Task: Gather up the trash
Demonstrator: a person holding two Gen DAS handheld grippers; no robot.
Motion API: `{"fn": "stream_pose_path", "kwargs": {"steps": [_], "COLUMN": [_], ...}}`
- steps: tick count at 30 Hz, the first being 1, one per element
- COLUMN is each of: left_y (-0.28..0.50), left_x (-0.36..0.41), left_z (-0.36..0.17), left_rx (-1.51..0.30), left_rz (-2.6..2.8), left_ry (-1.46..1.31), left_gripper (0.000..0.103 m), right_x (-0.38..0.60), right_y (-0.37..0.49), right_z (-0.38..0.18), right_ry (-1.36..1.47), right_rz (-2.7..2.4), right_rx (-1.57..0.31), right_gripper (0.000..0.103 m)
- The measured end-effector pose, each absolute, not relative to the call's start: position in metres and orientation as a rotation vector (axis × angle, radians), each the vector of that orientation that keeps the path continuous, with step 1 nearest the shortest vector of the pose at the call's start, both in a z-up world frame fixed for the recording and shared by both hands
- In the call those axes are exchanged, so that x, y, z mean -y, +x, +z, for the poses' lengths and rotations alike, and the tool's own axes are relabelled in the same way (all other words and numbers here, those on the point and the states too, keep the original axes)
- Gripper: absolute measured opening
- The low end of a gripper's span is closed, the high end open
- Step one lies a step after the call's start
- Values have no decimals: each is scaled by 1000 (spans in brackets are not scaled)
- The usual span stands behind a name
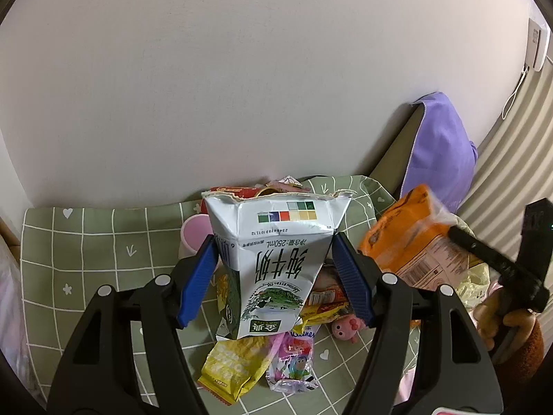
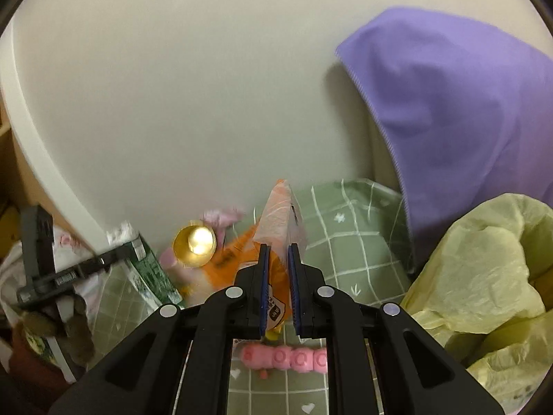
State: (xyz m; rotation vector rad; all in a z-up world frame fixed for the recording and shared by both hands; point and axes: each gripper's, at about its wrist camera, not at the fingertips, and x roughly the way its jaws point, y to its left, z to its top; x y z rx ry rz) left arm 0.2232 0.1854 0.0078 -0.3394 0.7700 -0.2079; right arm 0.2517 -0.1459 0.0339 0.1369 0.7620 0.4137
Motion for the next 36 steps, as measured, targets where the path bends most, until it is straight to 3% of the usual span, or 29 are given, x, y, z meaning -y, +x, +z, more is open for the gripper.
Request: {"fn": "stream_pose_path", "kwargs": {"steps": [2,7,18,19,21,22,36], "left_y": [223,216,211,210,207,205,215], "left_x": [-185,-190,-210,-212,-215,-216,-166], "left_z": [9,12,17,17,16,15,38], "left_rx": [-773,-786,-795,-796,-796,-795,-754], "left_rz": [-182,-94,12,21,24,27,-163], "left_ry": [-331,-315,-264,-262,-279,-282,-244], "left_gripper": [64,64,64,64,64,64,64], "right_x": [142,123,-13,-20,-34,-39,80], "right_y": [256,271,343,349,362,368,304], "right_z": [24,19,-19,-25,-34,-38,46], "right_ry": [44,-66,-266,-281,-324,-352,-112], "right_rz": [380,469,731,734,721,690,541], "right_rx": [-793,-753,-668,-671,-689,-704,-662], "right_gripper": [28,45,45,44,22,17,13]}}
